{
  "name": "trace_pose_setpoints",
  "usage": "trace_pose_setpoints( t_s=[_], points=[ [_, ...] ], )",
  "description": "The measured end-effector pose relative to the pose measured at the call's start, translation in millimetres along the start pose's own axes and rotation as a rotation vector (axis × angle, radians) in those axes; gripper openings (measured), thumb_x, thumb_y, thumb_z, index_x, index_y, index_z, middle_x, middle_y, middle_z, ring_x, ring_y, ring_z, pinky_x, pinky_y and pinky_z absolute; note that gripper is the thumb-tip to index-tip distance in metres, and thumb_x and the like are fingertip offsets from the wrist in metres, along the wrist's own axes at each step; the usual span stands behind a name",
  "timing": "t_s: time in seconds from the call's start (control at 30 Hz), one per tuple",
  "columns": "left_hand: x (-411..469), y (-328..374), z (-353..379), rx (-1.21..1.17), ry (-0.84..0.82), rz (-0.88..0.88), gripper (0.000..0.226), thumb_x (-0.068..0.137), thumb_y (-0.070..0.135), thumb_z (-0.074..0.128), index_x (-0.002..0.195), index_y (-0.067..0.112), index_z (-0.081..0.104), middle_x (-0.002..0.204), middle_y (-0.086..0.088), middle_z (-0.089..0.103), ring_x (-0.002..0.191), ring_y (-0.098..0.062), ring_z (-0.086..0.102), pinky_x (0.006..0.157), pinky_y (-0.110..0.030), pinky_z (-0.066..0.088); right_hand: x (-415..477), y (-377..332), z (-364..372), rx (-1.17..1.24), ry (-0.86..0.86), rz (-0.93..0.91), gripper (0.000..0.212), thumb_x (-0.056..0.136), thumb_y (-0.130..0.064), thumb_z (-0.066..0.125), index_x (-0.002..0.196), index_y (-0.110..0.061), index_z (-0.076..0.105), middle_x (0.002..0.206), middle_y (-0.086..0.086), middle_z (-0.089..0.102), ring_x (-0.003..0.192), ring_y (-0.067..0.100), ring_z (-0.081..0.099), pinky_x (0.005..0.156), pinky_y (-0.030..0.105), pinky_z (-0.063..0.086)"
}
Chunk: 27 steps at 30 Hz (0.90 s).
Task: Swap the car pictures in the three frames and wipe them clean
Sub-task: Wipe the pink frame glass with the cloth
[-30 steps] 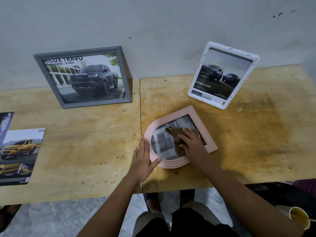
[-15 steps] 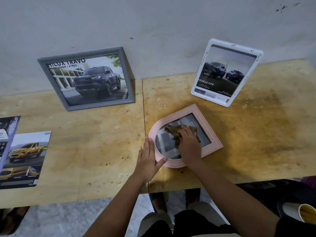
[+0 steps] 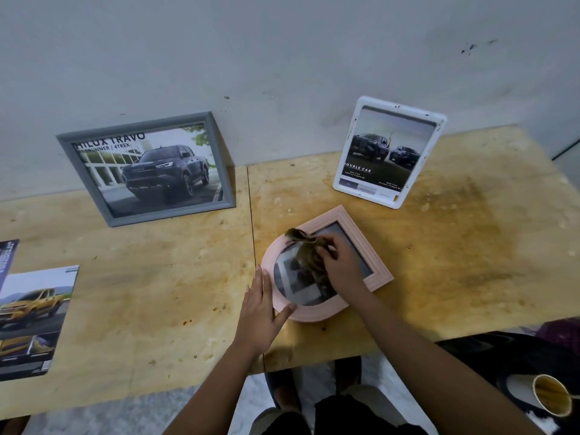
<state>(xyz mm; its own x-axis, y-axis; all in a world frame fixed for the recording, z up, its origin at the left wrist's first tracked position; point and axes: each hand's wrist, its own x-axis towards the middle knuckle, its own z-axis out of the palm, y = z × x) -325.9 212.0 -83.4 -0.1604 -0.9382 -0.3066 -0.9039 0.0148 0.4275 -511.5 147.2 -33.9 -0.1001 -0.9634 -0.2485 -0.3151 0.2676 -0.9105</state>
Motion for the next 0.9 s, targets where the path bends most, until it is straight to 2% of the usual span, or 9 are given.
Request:
trace_pose_setpoints(
  t_s=[0.13, 0.27, 0.37, 0.43, 0.5, 0.6, 0.67, 0.73, 0.9],
  points=[
    [-2.2, 1.9, 0.4, -0.018, 0.047, 0.004, 0.099, 0.071, 0.085, 0.004, 0.143, 0.021, -0.02, 0.151, 0.002, -0.021, 0.144, -0.013, -0.002, 0.113, -0.03, 0.002, 13.2, -10.3, -47.9, 0.102, 0.29, 0.062, 0.017, 0.094, -0.01, 0.049, 0.105, -0.02, 0.056, 0.105, -0.003, 0.059, 0.101, 0.014, 0.055, 0.086, 0.032, 0.049],
    [-2.4, 2.7, -0.3, -0.059, 0.057, -0.013, 0.104, 0.071, 0.086, 0.012, 0.148, 0.019, -0.009, 0.156, 0.0, -0.012, 0.145, -0.021, 0.006, 0.116, -0.037, 0.012, 11.1, 4.3, -94.2, -0.048, 0.554, 0.042, 0.017, 0.095, -0.017, 0.047, 0.107, -0.02, 0.058, 0.097, -0.004, 0.059, 0.094, 0.017, 0.055, 0.074, 0.029, 0.041],
    [-2.6, 4.9, -0.9, -0.127, 0.078, -0.038, 0.101, 0.076, 0.079, 0.032, 0.15, 0.021, -0.005, 0.158, 0.0, -0.007, 0.145, -0.02, 0.004, 0.116, -0.035, 0.013, 5.4, 29.8, -116.6, -0.271, 0.644, 0.071, 0.022, 0.096, -0.02, 0.045, 0.114, -0.018, 0.057, 0.107, 0.003, 0.062, 0.097, 0.024, 0.056, 0.073, 0.03, 0.041],
    [-4.2, 6.3, -0.2, -0.185, 0.117, -0.066, 0.098, 0.079, 0.07, 0.045, 0.15, 0.02, -0.001, 0.158, 0.002, -0.004, 0.146, -0.018, 0.004, 0.116, -0.033, 0.014, 2.0, 49.0, -125.4, -0.442, 0.601, 0.134, 0.029, 0.095, -0.016, 0.046, 0.123, -0.016, 0.055, 0.12, 0.006, 0.059, 0.108, 0.028, 0.055, 0.08, 0.034, 0.045],
    [-7.5, 7.2, 1.7, -0.205, 0.167, -0.091, 0.095, 0.081, 0.066, 0.048, 0.15, 0.018, 0.003, 0.158, 0.002, 0.0, 0.146, -0.017, 0.003, 0.118, -0.036, 0.014, -0.7, 68.2, -127.6, -0.602, 0.397, 0.189, 0.041, 0.093, -0.01, 0.05, 0.134, -0.01, 0.048, 0.138, 0.011, 0.048, 0.126, 0.03, 0.044, 0.099, 0.041, 0.042],
    [-15.1, 8.7, 8.5, -0.186, 0.175, -0.154, 0.089, 0.084, 0.067, 0.037, 0.15, 0.014, 0.007, 0.158, -0.002, -0.002, 0.146, -0.016, -0.003, 0.119, -0.037, 0.006, -5.5, 79.9, -117.0, -0.762, 0.211, 0.308, 0.056, 0.094, -0.013, 0.049, 0.146, -0.008, 0.027, 0.156, 0.012, 0.018, 0.144, 0.03, 0.013, 0.115, 0.05, 0.016],
    [-18.2, 9.8, 13.7, -0.197, 0.175, -0.168, 0.089, 0.086, 0.068, 0.033, 0.15, 0.014, 0.006, 0.158, -0.002, -0.003, 0.145, -0.014, -0.006, 0.118, -0.032, -0.003, -7.0, 73.1, -105.2, -0.801, 0.271, 0.206, 0.054, 0.09, -0.009, 0.052, 0.141, -0.007, 0.034, 0.153, 0.015, 0.024, 0.144, 0.031, 0.014, 0.114, 0.051, 0.013],
    [-19.0, 12.1, 18.5, -0.227, 0.189, -0.178, 0.086, 0.086, 0.066, 0.029, 0.15, 0.015, 0.005, 0.158, -0.001, -0.003, 0.144, -0.01, -0.009, 0.114, -0.027, -0.01, -5.9, 63.5, -90.9, -0.757, 0.288, 0.059, 0.047, 0.088, -0.003, 0.051, 0.134, -0.006, 0.043, 0.148, 0.015, 0.034, 0.14, 0.03, 0.026, 0.112, 0.045, 0.023],
    [-15.4, 22.7, 24.7, -0.35, 0.225, -0.222, 0.073, 0.095, 0.046, 0.037, 0.15, 0.013, 0.003, 0.158, -0.001, -0.003, 0.143, -0.008, -0.011, 0.114, -0.027, -0.012, -5.6, 50.2, -58.0, -0.606, 0.086, 0.008, 0.04, 0.091, -0.007, 0.045, 0.131, -0.008, 0.043, 0.129, 0.01, 0.046, 0.113, 0.023, 0.047, 0.088, 0.032, 0.046]
  ],
)
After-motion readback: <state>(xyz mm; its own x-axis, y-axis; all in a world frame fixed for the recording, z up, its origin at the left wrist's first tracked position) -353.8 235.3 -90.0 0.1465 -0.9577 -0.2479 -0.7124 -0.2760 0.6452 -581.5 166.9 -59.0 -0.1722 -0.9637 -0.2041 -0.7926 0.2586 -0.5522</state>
